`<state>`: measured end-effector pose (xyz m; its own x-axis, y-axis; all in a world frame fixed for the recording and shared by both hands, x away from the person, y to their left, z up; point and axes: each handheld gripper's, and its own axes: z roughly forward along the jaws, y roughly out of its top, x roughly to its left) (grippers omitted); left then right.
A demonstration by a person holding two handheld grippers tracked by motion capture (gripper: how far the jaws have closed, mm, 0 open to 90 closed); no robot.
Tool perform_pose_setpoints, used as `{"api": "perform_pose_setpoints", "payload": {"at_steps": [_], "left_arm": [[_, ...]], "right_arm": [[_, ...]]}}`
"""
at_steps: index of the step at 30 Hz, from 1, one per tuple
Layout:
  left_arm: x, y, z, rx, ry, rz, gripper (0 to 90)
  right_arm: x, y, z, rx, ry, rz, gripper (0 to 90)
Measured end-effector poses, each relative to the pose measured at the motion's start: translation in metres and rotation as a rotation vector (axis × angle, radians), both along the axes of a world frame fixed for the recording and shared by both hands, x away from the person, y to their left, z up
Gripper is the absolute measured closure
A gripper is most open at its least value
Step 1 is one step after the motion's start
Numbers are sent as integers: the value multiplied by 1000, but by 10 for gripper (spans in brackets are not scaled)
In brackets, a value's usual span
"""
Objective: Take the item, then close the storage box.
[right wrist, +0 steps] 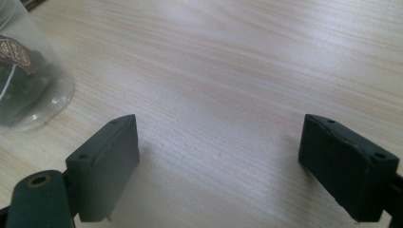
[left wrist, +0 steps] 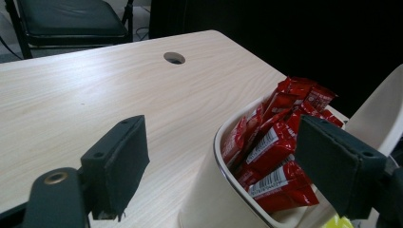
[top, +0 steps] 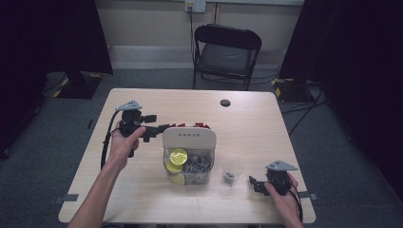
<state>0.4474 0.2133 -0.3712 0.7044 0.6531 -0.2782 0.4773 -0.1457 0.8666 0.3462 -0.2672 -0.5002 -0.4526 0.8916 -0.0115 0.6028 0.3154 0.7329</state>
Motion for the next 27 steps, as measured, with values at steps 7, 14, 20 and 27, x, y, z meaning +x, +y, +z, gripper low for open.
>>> {"api": "perform_pose_setpoints", "payload": {"at_steps": [7,14,20,27], "left_arm": [[-4,-1,3,-15,-4,-13,184],[-4,-2,4,-10,1,-25,184],[-8,-4,6,0,-2,-28,184],[-14,-8,8,10,-4,-39,184]], "right_arm": [[0,0,0,0,0,-1,129],[0,0,0,0,0,-1,129],[0,0,0,0,0,-1,128],[0,0,0,0,1,2,127]]}}
